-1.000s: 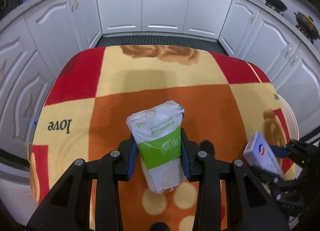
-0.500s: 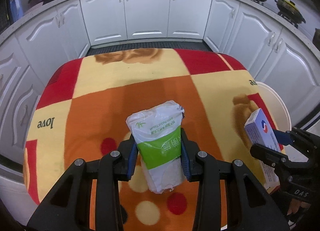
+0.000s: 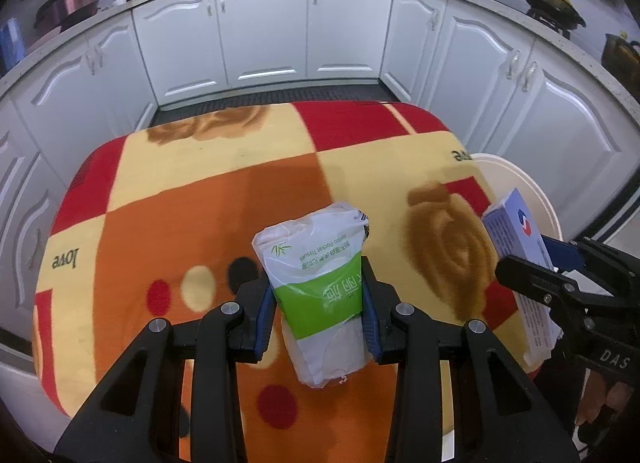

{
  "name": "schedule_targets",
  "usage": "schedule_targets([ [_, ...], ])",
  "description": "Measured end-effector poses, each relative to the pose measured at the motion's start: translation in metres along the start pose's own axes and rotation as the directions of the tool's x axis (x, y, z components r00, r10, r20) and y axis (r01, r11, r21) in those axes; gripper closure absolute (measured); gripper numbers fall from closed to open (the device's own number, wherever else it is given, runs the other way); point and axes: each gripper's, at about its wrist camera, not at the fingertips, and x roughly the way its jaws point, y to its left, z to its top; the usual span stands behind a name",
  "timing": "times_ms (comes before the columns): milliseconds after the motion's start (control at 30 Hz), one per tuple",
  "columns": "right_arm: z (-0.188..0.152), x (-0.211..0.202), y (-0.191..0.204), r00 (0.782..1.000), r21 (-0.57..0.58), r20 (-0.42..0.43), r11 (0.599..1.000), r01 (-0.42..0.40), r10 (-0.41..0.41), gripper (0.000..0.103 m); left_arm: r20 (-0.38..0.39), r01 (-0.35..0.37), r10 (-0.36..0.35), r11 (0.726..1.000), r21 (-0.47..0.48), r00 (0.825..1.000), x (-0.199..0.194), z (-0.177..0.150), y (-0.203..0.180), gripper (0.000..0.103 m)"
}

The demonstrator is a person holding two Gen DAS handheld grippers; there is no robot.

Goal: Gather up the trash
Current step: 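Carry the tissue pack and tablet box over the bin with both grippers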

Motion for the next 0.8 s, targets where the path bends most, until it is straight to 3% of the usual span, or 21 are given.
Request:
schedule_targets([
  [800,-0.013,-0.054,-0.105,0.988,0.194,0.061,0.973,0.127,-0.141,0.055,-0.036,0.140,-0.136,0.981,0.134,0.990,0.024,0.021,-0.115,0.069],
])
